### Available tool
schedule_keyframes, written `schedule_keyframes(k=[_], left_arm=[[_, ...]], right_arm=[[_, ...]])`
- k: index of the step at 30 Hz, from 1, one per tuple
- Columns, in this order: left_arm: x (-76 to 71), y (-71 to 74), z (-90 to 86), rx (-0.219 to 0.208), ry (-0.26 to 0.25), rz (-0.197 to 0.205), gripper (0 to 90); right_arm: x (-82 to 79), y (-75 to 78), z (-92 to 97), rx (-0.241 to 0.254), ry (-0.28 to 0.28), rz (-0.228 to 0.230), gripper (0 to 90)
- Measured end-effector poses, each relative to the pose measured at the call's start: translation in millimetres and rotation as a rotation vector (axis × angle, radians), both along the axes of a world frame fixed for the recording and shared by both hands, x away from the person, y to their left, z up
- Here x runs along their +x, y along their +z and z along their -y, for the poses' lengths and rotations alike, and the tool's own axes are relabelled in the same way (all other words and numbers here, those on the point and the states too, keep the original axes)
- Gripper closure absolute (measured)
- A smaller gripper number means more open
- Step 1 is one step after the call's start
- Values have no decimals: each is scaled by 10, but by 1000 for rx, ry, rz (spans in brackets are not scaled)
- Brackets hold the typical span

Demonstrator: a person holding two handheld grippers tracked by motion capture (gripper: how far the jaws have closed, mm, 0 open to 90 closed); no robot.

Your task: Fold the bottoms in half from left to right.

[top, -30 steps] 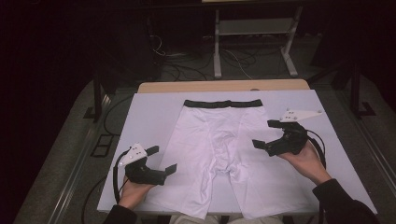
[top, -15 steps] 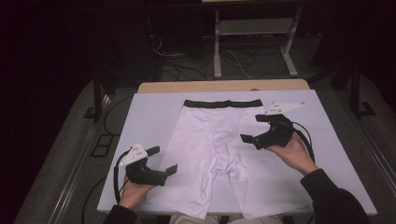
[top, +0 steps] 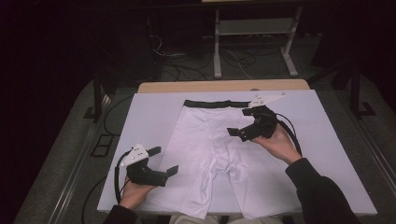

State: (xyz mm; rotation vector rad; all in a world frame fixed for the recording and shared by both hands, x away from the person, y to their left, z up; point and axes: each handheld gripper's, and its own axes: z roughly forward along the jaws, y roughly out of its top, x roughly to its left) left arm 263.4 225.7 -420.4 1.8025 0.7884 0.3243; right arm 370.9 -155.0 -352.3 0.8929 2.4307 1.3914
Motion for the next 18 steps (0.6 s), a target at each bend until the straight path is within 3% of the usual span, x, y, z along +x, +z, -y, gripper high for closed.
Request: schedule_keyframes(k=[7, 18], left_arm=[[2, 0, 13, -1, -4, 1, 0], [0, -3, 35, -2, -12, 2, 0]], right_arm=[[102, -20, -131, 0, 6, -10, 0], [315, -181, -285, 11, -23, -48, 0]])
